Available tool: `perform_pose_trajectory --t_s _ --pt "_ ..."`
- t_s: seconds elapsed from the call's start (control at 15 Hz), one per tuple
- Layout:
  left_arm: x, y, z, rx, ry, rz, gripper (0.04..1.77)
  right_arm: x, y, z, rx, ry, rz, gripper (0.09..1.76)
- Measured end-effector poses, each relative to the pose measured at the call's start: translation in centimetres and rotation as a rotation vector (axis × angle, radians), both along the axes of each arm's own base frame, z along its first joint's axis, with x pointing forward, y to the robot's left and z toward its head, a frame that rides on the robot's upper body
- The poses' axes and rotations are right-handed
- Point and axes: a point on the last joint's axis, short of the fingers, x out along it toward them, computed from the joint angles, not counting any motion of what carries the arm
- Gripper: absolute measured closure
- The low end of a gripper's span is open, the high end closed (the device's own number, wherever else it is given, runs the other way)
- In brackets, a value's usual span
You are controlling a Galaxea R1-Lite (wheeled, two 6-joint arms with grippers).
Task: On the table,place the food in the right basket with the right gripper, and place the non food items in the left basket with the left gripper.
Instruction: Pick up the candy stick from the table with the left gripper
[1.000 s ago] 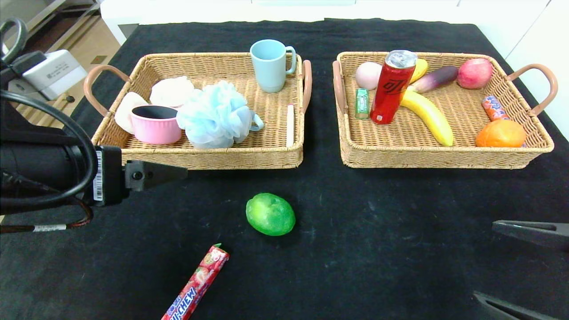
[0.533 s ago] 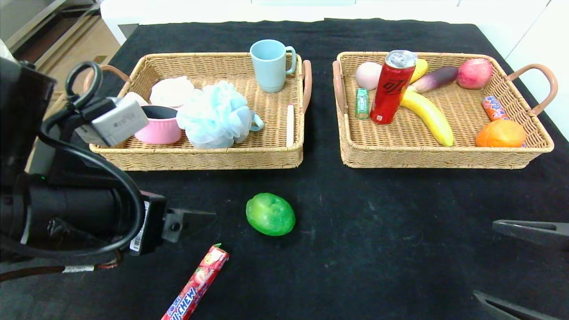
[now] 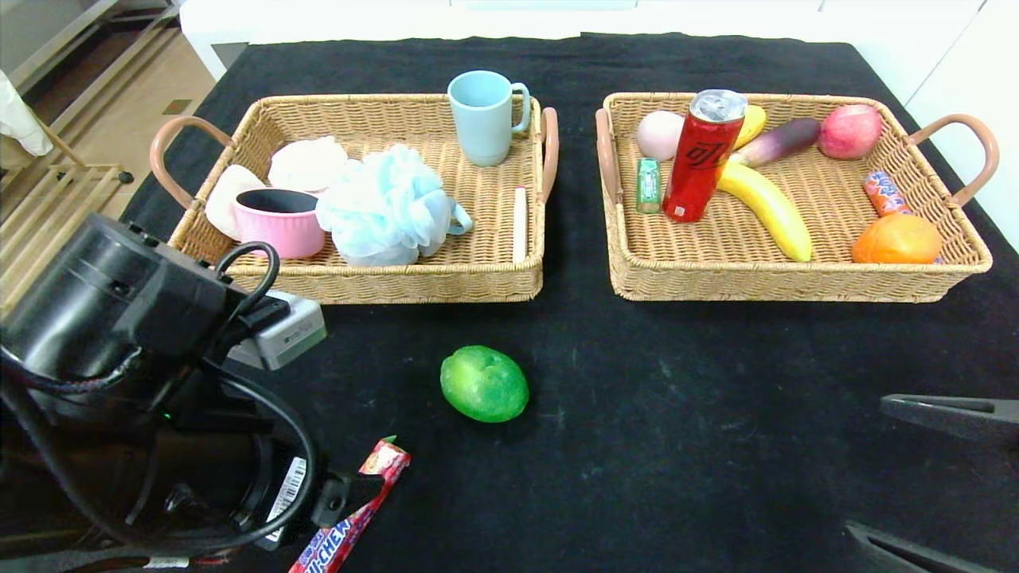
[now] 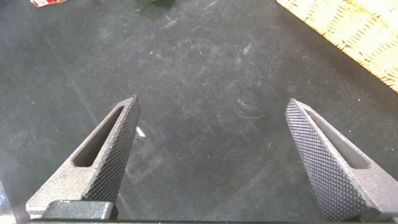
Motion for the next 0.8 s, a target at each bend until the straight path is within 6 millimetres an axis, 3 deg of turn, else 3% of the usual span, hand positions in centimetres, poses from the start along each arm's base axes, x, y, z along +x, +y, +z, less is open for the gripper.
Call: perform_pose_trajectory --t_s 0.4,0.8 --pt "-0.3 -0.2 -3.5 0.082 0.113 -0.028 0.10 0.1 0.1 -0.1 -0.005 0.007 0.000 0.14" --pt "0.4 -0.8 -5.1 0.131 0.173 -0.024 0.09 0.2 0.1 -0.1 -0.005 0.007 0.001 0.14"
